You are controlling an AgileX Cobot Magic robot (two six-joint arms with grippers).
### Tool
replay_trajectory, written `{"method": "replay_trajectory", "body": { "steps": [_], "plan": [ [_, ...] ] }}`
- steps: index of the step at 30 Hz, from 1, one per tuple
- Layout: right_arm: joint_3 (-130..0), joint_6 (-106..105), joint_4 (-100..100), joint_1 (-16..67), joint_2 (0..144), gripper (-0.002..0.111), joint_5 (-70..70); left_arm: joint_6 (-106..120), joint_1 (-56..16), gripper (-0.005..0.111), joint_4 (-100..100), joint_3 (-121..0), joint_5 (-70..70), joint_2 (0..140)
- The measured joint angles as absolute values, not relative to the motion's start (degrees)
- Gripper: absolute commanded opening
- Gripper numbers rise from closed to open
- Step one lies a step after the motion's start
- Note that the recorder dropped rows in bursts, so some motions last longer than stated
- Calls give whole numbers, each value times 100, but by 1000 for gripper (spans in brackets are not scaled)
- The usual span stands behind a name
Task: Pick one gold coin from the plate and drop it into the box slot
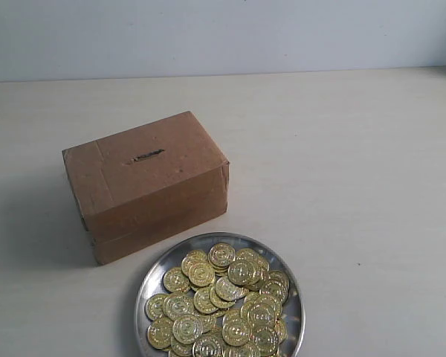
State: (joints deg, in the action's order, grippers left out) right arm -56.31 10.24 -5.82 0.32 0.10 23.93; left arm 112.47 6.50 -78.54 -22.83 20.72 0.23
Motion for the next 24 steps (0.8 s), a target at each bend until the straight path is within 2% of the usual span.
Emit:
{"method": "replay_trajectory", "body": {
  "steps": [13, 24],
  "plan": [
    [-5466, 1024, -582, -172, 10, 0, 2405, 11247, 313, 0, -7854, -2283, 2072, 23],
    [-5343, 1024, -582, -172, 0, 0, 2349, 11247, 301, 0, -7854, -2283, 2072, 23]
  ]
}}
